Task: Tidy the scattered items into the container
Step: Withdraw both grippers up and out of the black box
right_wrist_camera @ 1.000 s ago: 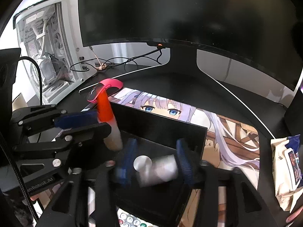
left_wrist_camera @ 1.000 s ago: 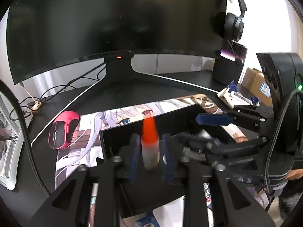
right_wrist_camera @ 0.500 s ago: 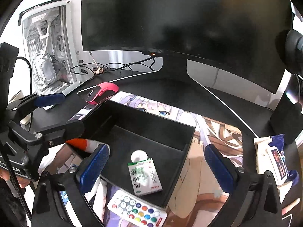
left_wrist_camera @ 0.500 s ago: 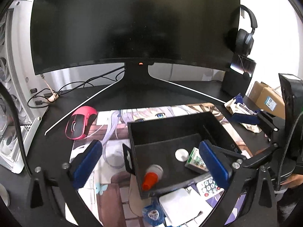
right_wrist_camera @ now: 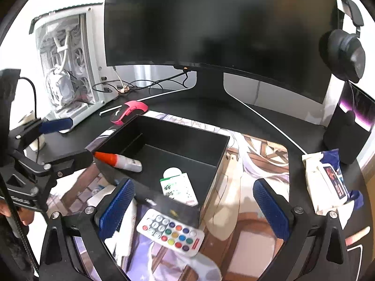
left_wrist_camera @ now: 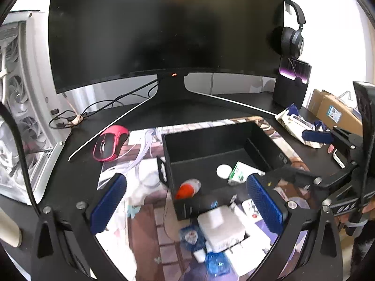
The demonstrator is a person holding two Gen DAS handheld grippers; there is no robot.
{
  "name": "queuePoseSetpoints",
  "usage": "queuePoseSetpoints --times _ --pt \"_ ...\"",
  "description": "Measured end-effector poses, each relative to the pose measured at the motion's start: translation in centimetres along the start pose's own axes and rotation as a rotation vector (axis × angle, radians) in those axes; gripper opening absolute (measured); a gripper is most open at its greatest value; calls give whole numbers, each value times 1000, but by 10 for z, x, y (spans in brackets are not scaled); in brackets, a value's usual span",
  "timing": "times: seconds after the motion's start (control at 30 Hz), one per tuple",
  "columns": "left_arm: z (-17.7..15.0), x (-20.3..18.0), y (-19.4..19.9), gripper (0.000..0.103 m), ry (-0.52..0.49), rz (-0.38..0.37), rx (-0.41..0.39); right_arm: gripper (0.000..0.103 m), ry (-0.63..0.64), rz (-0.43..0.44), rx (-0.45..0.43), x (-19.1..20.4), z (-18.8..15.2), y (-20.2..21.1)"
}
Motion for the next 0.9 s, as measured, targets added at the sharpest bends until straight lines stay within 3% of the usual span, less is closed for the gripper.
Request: queuePoseSetpoints --times 0.43,0.9 --pt "-46 16 9 103 42 57 48 103 10 7 -22 12 -29 34" --pt "-69 5 -1 103 14 46 91 103 -8 -43 -9 9 -56 35"
Point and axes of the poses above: each gripper's, at about its wrist camera, not at the fingertips, and y roughly against the way its jaws point, x to its left, z to its top, the point moved 7 cm from there along -y, roughly the way its jaws point, and after that the axes turned 5 degrees about z, right-handed, at the moved point
